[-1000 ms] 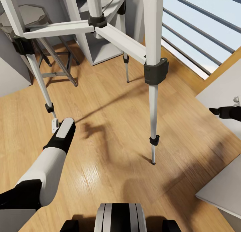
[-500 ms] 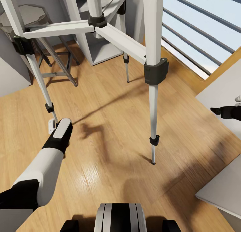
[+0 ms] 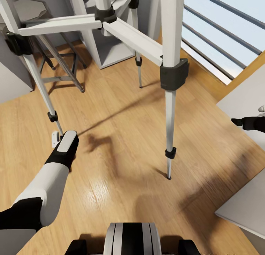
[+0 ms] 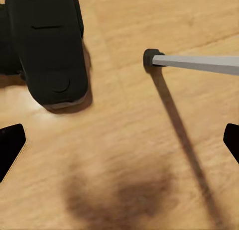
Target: Attach the digital camera to the camera tripod in the bedroom.
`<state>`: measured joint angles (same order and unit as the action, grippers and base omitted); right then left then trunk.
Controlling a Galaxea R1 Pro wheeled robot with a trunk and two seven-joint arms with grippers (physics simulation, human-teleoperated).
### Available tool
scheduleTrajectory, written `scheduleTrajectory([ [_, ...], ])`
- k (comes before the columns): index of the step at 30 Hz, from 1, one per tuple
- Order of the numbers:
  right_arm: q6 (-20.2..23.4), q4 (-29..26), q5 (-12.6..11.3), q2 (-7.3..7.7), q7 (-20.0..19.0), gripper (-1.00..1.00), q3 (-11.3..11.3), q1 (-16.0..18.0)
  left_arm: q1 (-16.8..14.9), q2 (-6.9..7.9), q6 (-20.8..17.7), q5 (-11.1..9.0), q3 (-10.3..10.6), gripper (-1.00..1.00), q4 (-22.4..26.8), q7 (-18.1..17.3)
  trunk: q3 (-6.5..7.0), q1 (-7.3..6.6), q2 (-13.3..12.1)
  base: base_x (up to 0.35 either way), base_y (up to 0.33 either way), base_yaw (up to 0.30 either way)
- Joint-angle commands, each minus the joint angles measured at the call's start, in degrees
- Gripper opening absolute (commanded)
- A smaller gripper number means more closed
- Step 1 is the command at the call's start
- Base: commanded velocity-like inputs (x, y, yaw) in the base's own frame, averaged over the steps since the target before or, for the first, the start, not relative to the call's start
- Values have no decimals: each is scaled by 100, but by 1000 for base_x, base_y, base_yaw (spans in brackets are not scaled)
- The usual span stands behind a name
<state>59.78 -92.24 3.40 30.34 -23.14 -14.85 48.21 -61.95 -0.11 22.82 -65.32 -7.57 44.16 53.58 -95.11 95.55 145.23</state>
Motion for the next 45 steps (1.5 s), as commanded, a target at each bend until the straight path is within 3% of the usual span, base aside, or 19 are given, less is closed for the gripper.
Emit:
scheduleTrajectory([
  [1, 22, -4, 38, 0, -41, 100, -2, 4, -2, -1, 26, -33, -6, 100, 4, 0, -26, 1, 3, 0, 0, 0],
  [30, 22, -4, 38, 6, -41, 100, -1, 4, -1, -5, 22, -30, 19, 100, -12, -9, -669, 76, 42, 0, 0, 0],
  [45, 22, -4, 38, 12, -41, 100, -6, 4, -6, -42, 83, -28, 7, 100, -16, -6, -669, 76, 42, 0, 0, 0],
])
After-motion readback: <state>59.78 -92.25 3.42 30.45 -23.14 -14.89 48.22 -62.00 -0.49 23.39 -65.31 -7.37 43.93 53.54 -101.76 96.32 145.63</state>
